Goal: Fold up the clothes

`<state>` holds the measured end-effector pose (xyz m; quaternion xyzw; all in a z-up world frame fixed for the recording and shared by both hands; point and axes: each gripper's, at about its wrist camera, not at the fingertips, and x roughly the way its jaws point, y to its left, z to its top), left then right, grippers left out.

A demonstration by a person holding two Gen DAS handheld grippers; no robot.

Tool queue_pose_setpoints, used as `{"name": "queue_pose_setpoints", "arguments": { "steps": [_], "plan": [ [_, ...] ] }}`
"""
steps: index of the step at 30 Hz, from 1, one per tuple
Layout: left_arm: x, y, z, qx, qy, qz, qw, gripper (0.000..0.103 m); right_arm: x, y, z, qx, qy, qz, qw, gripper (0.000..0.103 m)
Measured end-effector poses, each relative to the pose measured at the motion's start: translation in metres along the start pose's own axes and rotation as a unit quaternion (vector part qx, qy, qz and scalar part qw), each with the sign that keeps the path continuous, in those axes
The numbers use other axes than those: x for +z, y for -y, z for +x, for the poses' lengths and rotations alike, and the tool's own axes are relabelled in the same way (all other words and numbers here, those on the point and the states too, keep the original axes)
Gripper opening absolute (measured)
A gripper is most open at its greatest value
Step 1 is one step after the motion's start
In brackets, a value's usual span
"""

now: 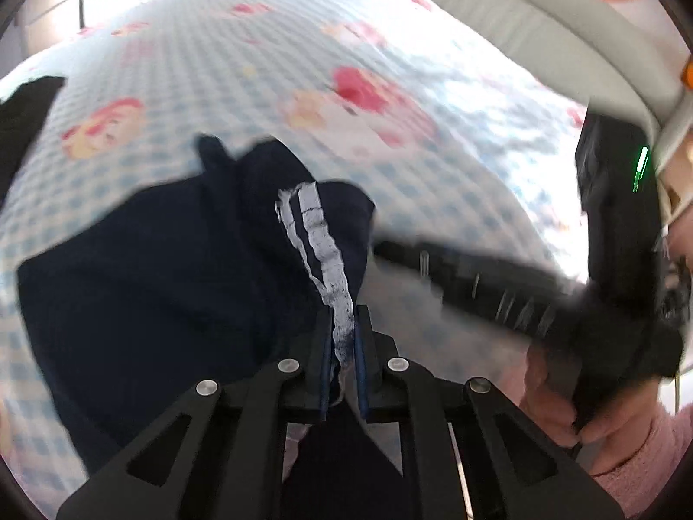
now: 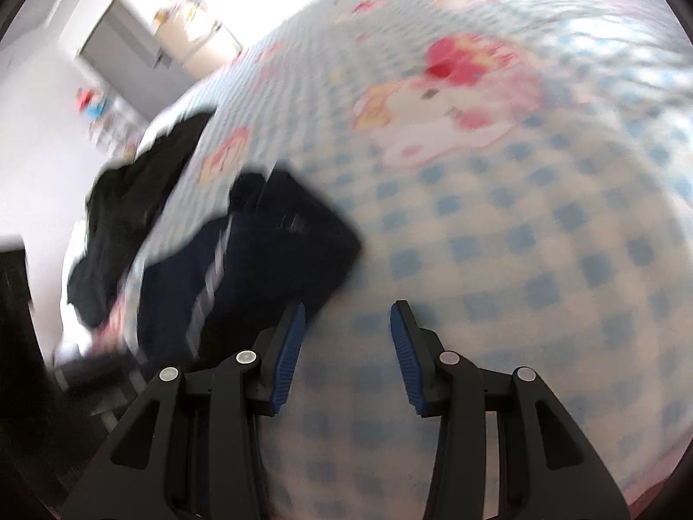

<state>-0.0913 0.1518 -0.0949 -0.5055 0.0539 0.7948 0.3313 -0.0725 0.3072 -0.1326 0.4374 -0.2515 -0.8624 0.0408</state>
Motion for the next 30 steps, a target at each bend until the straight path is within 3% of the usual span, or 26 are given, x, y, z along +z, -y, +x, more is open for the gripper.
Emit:
{"name": "queue_pose_setpoints", "arguments": {
  "steps": [2,6,11,17,20,23,26,30],
  "plan": [
    [-0.003,0.005,0.008,-0.001,-0.009,0.005,0.9999,0.011,0.005,0.001,-0.008,0.029,0.013,0.008,0.999,0.043],
    [-0.006,0.011,0.019,0.001,-0.021,0.012,0.9997,0.014,0.005,-0.016,-0.006,0.057,-0.016,-0.055,0.997,0.044],
    [-0.01,0.007,0.008,0.005,-0.009,0.001,0.9999,0.019,-0.011,-0.018,0.012,0.03,-0.055,-0.071,0.995,0.044],
    [-0.003,-0.017,-0.009,-0.017,0.023,-0.054,0.9981,0.026,-0.007,0.0,0.004,0.018,-0.051,-0.071,0.996,0.044],
    [0.005,-0.009,-0.006,-0.017,0.027,-0.036,0.9989,0.026,-0.002,0.013,-0.008,0.008,-0.042,-0.076,0.996,0.044],
    [0.013,-0.001,0.006,-0.015,0.019,-0.022,0.9995,0.028,0.003,0.028,-0.015,0.004,-0.035,-0.061,0.998,0.044],
    [0.019,0.003,0.021,-0.012,-0.002,-0.022,0.9997,0.041,0.004,0.034,-0.016,0.002,-0.037,-0.049,0.998,0.044],
    [0.022,0.003,0.039,-0.003,-0.026,-0.025,0.9994,0.041,0.004,0.034,-0.017,0.011,-0.037,-0.048,0.998,0.044]
  ]
}}
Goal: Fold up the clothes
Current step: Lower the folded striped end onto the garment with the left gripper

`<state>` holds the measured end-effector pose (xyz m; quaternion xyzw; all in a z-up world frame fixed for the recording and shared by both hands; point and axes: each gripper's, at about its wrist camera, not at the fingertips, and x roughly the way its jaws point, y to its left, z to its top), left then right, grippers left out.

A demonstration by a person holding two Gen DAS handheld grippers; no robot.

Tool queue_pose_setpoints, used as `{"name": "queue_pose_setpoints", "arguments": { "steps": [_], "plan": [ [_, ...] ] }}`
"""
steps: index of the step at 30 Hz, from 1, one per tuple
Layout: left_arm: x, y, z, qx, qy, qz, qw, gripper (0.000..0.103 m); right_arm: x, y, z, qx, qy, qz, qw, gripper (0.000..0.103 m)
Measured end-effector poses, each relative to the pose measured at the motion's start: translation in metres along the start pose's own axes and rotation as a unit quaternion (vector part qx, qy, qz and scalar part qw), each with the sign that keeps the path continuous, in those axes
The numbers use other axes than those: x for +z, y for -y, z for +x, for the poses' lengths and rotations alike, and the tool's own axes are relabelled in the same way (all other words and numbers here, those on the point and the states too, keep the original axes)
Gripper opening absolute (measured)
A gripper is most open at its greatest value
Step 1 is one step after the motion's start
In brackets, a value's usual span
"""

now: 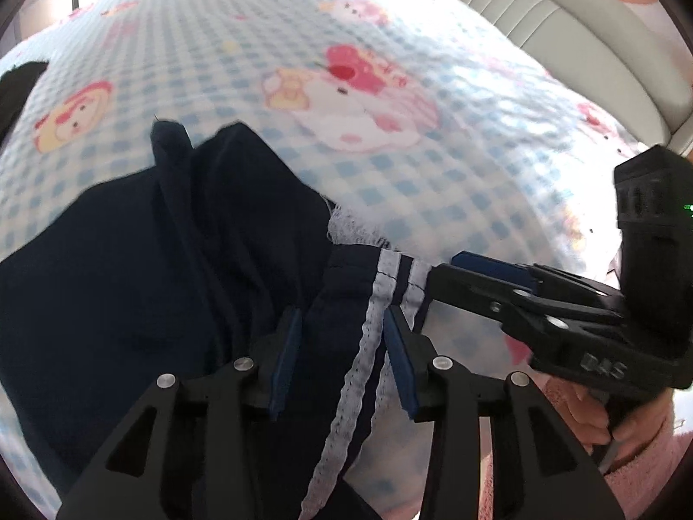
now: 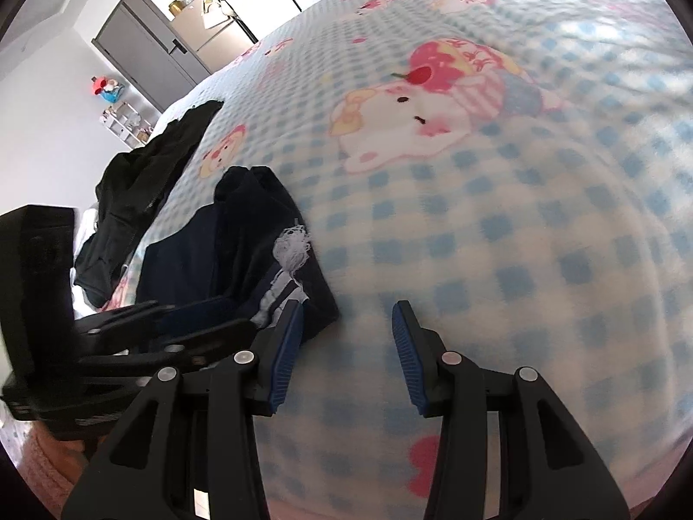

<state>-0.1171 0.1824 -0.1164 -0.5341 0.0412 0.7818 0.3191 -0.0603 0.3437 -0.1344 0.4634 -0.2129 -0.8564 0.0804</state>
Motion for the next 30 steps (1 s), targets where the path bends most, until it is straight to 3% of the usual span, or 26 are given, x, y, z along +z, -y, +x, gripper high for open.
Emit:
{"name": "queue_pose_setpoints", "arguments": {
  "steps": [4,5,6,9,16,23,30],
  "plan": [
    [-0.003,0.001,0.006,0.009,-0.005,0.005,0.9999,0.039,-0.001,-0.003,0.004,-0.003,-0.004,-0.005,1.0,0.044],
    [-0.004,0.002,0.005,0.008,-0.002,0.01,0.9999,0.034,-0.002,-0.003,0.005,-0.003,-0.004,-0.003,1.0,0.044],
    [-0.004,0.003,0.003,0.007,0.003,0.019,0.9998,0.02,-0.002,-0.002,0.006,-0.003,-0.005,0.0,1.0,0.044],
    [-0.006,0.008,-0.012,0.03,0.043,0.03,0.9982,0.005,-0.002,-0.001,0.004,0.003,0.001,0.009,1.0,0.044],
    [-0.006,-0.017,-0.071,0.053,0.122,-0.019,0.9909,0.005,0.003,-0.008,-0.017,0.034,0.053,0.004,0.998,0.044],
    [-0.018,-0.088,-0.113,0.096,0.142,-0.092,0.9808,0.005,-0.001,-0.028,0.0,0.046,0.02,-0.014,0.999,0.044],
    [-0.039,-0.161,-0.114,0.127,0.145,-0.167,0.967,0.005,-0.005,-0.054,0.025,0.043,-0.011,-0.04,0.998,0.044]
  ]
}}
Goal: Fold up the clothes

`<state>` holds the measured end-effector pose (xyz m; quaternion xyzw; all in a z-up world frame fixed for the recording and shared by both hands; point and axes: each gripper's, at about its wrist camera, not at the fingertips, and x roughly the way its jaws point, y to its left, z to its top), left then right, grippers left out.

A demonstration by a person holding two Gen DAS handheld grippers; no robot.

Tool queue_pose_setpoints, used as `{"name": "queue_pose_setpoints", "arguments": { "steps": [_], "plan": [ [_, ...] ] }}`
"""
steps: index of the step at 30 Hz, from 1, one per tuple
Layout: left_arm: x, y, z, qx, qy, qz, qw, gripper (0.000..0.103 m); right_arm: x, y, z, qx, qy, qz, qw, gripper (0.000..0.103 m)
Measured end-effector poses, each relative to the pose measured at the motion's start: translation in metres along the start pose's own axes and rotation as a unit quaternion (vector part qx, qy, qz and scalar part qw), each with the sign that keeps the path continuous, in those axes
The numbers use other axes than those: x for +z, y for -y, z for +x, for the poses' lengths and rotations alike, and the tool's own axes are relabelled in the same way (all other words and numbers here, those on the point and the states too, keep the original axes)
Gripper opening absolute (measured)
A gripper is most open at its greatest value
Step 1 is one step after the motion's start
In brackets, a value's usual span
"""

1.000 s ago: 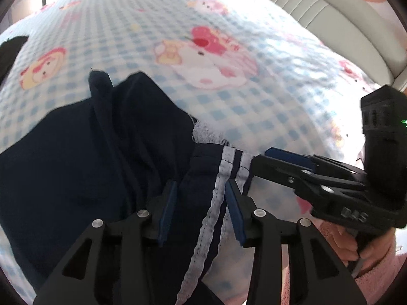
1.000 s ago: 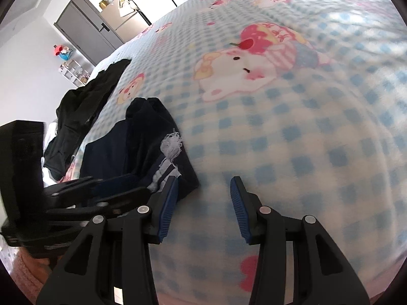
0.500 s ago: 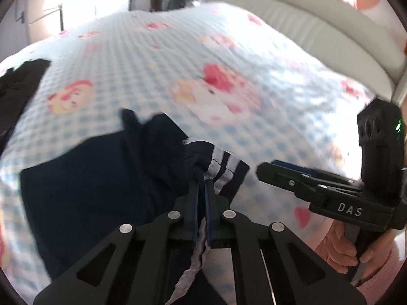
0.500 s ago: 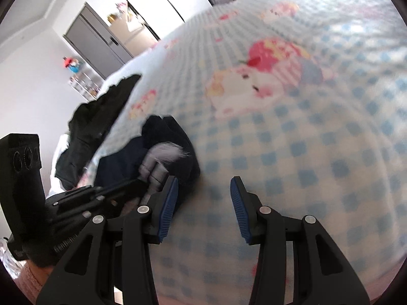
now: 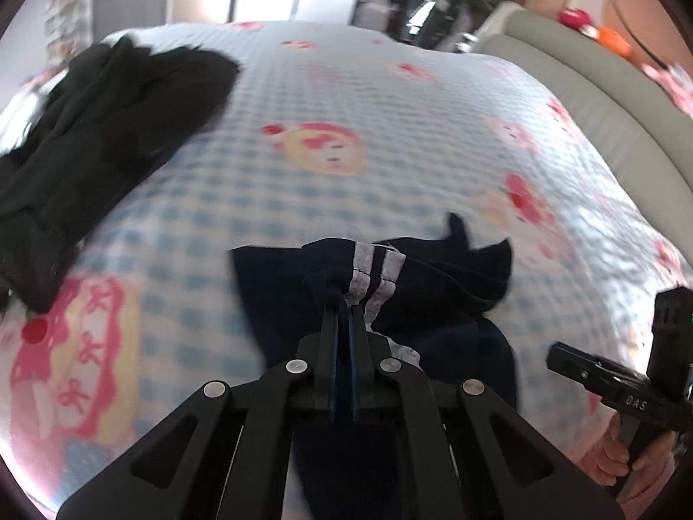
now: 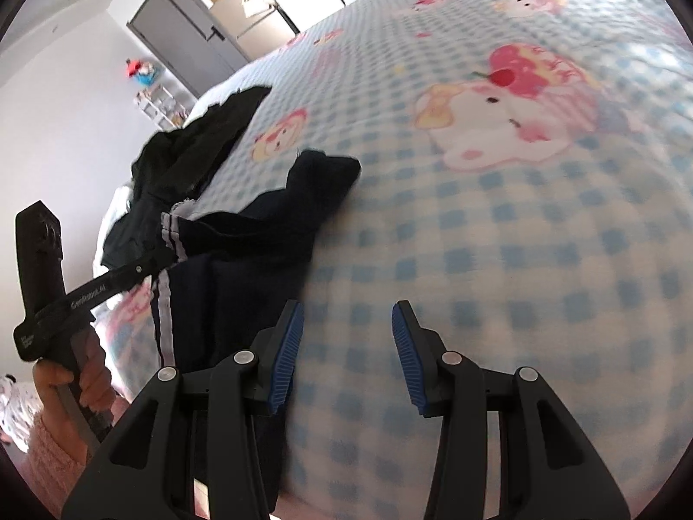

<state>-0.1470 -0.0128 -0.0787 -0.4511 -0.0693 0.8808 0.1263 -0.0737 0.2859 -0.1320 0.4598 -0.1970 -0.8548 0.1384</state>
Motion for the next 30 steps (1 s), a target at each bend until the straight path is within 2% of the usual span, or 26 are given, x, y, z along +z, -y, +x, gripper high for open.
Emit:
{"name": "queue_pose_setpoints", "arguments": {
  "steps": [4,8,11,12,15,17,20,22,23,28,30],
  "plan": [
    [0.004,-0.028,0.008,0.011,0.002,-0.022,0.9997,0.005,0.006,-0.004,0.017,-0.017,-0.018,-0.009,1.0,0.044],
    [0.004,-0.05,0.019,-0.004,-0.009,-0.049,0.9987,0.005,0.025,-0.013,0.027,-0.05,-0.02,-0.028,0.998,0.044],
    [0.0,-0.05,0.03,-0.012,-0.03,-0.039,0.9987,0.006,0.047,-0.018,0.039,-0.071,-0.018,-0.041,0.997,0.044],
    [-0.001,-0.049,0.031,-0.005,-0.03,-0.036,0.9989,0.008,0.055,-0.02,0.045,-0.075,-0.018,-0.044,0.996,0.044],
    [-0.001,-0.053,0.021,0.025,-0.003,-0.051,0.9984,0.029,0.076,-0.023,0.069,-0.102,-0.028,-0.065,0.992,0.044],
    [0.0,-0.056,0.007,0.027,0.031,-0.064,0.9971,0.03,0.087,-0.027,0.084,-0.113,-0.035,-0.08,0.99,0.044],
    [0.002,-0.05,-0.001,-0.03,0.032,-0.043,0.9981,0.03,0.095,-0.039,0.093,-0.101,-0.039,-0.096,0.989,0.044],
    [0.0,-0.032,0.006,-0.108,-0.008,-0.005,0.9941,0.03,0.097,-0.05,0.094,-0.084,-0.037,-0.108,0.99,0.044],
    [-0.001,-0.022,0.011,-0.129,-0.02,0.011,0.9913,0.03,0.096,-0.056,0.094,-0.077,-0.036,-0.116,0.99,0.044],
    [0.002,0.02,0.043,-0.159,-0.064,0.055,0.9837,0.03,0.087,-0.081,0.098,-0.061,-0.051,-0.145,0.986,0.044],
    [0.005,0.032,0.056,-0.153,-0.083,0.071,0.9821,0.03,0.085,-0.083,0.094,-0.06,-0.052,-0.147,0.986,0.044]
  ]
}}
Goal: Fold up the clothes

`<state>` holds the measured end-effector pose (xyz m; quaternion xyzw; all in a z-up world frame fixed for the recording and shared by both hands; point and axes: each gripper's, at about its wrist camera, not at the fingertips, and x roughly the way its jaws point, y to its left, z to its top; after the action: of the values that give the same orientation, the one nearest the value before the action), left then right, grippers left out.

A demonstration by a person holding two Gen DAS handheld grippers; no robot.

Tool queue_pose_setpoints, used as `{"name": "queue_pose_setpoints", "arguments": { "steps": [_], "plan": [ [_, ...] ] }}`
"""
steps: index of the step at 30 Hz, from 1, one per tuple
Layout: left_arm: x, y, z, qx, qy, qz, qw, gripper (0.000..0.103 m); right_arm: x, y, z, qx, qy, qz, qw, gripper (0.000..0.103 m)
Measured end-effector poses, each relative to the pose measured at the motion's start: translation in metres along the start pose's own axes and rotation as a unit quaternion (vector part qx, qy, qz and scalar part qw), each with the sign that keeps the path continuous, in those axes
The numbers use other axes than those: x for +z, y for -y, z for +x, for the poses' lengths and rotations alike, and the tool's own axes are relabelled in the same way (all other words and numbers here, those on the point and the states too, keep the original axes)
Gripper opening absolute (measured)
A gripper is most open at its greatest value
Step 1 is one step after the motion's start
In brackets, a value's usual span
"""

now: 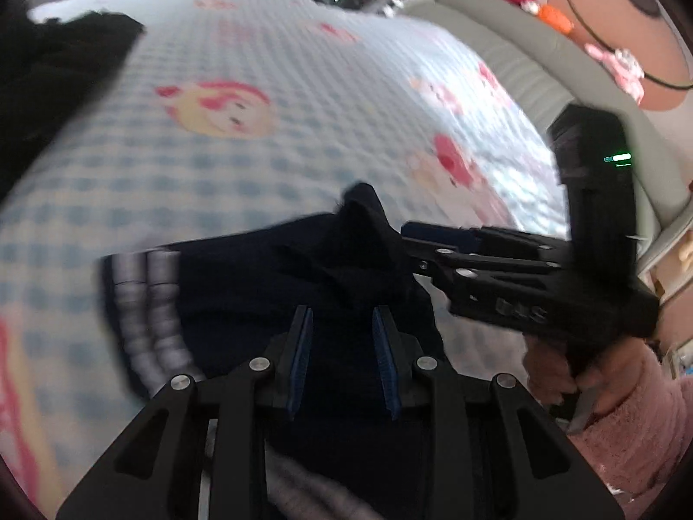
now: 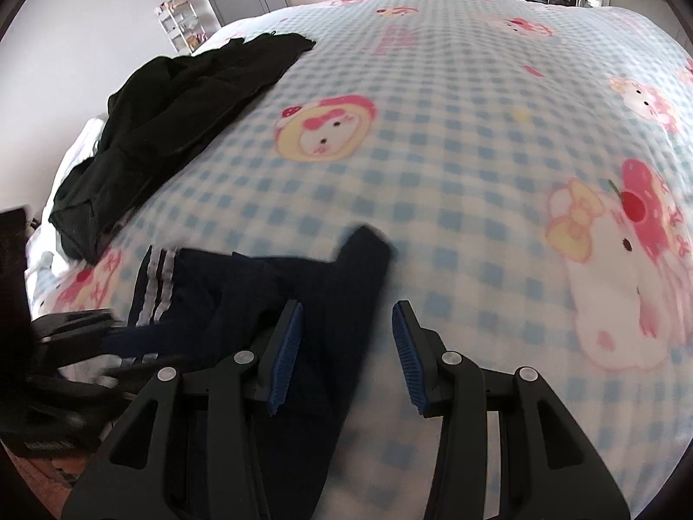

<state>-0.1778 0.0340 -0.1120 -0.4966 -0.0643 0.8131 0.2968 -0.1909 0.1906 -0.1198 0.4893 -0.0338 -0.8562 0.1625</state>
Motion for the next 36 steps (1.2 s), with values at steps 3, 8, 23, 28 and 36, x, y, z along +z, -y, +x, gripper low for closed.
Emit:
{"name": "queue_pose_setpoints", "arguments": {
  "steps": [3,8,23,28,36],
  "plan": [
    [0.002,0.007,0.018,0.038,-0.022,0.019,0.9989,0.03,0.004,0.003,-0.009,0.016,0.007,-0.001,1.0,0.044],
    [-0.008,0.004,0.016,0.029,-0.012,0.004,0.9995,0.03,0.023,0.002,0.018,-0.022,-0.024,-0.028,0.999,0.044],
    [-0.016,-0.012,0.025,0.021,-0.017,-0.038,0.9989,0.031,-0.001,-0.004,0.034,-0.083,-0.101,-0.133,0.983,0.044],
    [-0.018,-0.011,0.025,0.028,-0.014,-0.036,0.9989,0.031,-0.01,0.014,0.027,-0.17,-0.093,-0.138,0.971,0.047],
    [-0.021,-0.015,0.013,0.015,0.017,-0.048,0.9986,0.033,-0.01,0.051,-0.015,-0.158,-0.023,-0.041,0.986,0.047]
  ]
}}
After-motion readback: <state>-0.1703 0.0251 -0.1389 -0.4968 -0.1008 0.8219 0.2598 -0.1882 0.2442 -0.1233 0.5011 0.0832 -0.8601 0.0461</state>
